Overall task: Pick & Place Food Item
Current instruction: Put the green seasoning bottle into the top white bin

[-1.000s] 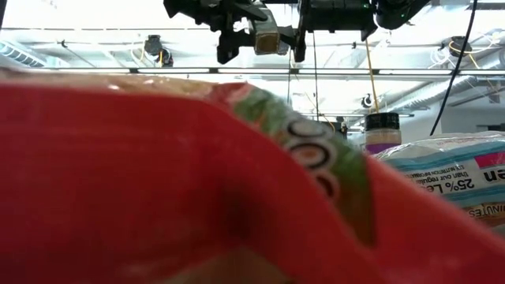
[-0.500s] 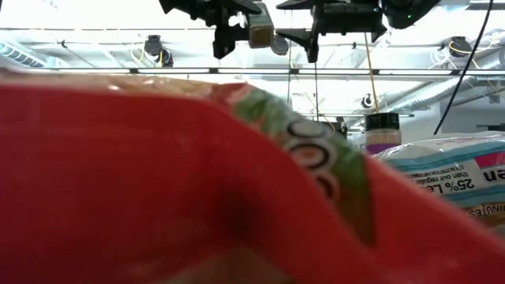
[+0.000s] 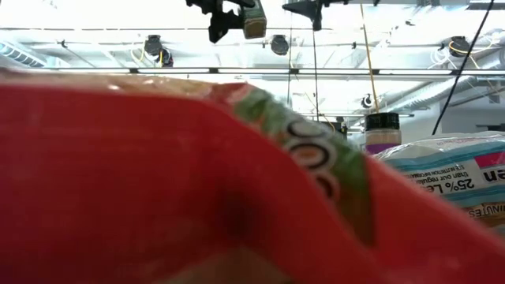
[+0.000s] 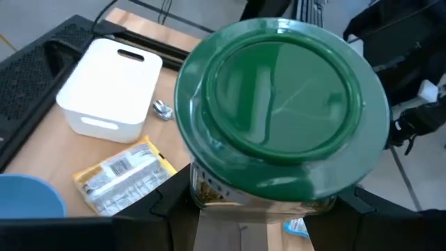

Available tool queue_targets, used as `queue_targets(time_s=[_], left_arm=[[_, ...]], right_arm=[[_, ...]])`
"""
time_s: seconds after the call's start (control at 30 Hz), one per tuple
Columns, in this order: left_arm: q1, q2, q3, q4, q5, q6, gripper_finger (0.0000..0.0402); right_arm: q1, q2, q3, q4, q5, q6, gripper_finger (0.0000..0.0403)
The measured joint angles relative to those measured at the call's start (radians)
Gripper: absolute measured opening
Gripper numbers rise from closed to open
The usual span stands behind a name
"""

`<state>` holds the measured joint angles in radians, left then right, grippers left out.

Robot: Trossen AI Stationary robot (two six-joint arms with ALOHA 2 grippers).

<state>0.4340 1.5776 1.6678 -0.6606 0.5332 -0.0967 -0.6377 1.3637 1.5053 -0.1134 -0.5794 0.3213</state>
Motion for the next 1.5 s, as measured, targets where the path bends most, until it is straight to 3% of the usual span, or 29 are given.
queue_targets(time_s=[0.33,0.53,1.03,1.5], left_arm=[[0.004,0.001,0.006,-0.001,0.000,0.010,0.0207],[0.004,0.002,0.006,-0.003,-0.009,0.016,0.0207],[0.006,0.007,0.006,-0.045,-0.011,0.021,0.0207],[0.006,0.007,0.006,-0.076,-0.017,0.040,0.0207]], right_arm=[[0.015,0.084,0.037,0.006,-0.035,0.081,0.0322],[0.094,0.115,0.037,0.026,-0.052,0.049,0.0359],[0.184,0.183,0.037,0.072,0.057,-0.023,0.0359],[0.208,0.255,0.036,0.202,0.029,0.050,0.0331]])
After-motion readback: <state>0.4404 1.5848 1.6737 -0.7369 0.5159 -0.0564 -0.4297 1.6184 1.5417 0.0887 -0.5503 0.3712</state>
